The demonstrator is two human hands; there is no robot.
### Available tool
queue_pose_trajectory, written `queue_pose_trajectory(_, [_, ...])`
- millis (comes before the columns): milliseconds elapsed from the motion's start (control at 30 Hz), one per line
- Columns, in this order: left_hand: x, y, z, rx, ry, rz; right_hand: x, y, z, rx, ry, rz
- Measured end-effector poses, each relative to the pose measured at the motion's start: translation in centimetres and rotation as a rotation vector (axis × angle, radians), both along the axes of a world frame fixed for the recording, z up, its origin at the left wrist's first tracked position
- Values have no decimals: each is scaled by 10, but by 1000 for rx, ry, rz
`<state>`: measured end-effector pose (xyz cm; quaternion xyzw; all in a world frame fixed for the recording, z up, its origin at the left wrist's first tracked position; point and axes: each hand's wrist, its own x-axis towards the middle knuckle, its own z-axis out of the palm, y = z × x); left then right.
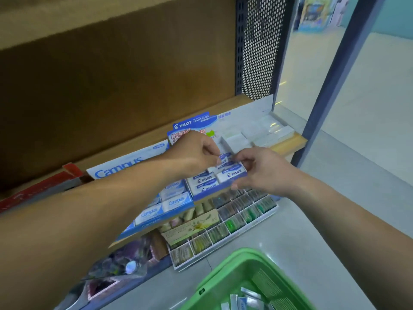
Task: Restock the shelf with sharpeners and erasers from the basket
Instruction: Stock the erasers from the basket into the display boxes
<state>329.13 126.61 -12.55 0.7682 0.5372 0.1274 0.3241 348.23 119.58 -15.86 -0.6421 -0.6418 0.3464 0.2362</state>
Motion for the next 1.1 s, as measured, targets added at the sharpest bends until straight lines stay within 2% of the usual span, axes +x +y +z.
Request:
queue_pose_trajectory(200, [13,16,-12,174,118,-59,0,-6,-8,58,90,-93])
queue_pose_trajectory(367, [13,18,-22,293,250,-75,3,-5,-11,49,186,-67])
queue_pose_trajectory(467, [12,19,-24,292,317,-99,3,-5,-14,46,243,-101])
queue_pose_trajectory(667, [5,19,-25,191,169,-107,-3,-1,-16,60,279,-174])
queue_pose_trajectory(833, [-4,7,-16,119,86,-48,3,0,-15,42,294,-94])
queue_pose_trajectory(933, [-13,-8,-10,138,116,-9,5,-8,-19,97,124,61])
queue_pose_trajectory(1000, [-19,-23,-7,151,124,-30,2,-14,-23,112,39,62])
queue_pose_trajectory(1100, [-22,-41,-10,146,98,-81,-7,-18,-27,147,19,-11])
